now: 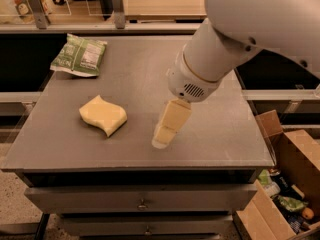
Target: Move sponge near green jalapeno chip bag
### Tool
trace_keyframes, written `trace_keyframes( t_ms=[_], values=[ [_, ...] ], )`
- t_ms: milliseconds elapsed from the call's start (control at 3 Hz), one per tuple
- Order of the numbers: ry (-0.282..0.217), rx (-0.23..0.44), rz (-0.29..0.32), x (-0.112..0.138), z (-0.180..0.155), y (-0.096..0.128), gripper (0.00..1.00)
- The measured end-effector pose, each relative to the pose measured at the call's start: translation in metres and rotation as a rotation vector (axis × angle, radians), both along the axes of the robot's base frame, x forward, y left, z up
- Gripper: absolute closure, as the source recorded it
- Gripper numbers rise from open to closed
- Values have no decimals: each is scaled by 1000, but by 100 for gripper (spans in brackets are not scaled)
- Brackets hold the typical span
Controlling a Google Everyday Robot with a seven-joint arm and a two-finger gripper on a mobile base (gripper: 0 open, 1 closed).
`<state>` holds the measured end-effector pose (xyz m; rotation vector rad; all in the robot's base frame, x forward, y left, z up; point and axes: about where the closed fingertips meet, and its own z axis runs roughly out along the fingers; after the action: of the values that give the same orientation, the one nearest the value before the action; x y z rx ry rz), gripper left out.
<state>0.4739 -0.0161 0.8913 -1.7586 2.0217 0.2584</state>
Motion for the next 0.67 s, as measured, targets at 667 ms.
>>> trace_keyframes(
  t_ms=[667],
  values=[
    [13,224,-5,27,-22,47,0]
  ],
)
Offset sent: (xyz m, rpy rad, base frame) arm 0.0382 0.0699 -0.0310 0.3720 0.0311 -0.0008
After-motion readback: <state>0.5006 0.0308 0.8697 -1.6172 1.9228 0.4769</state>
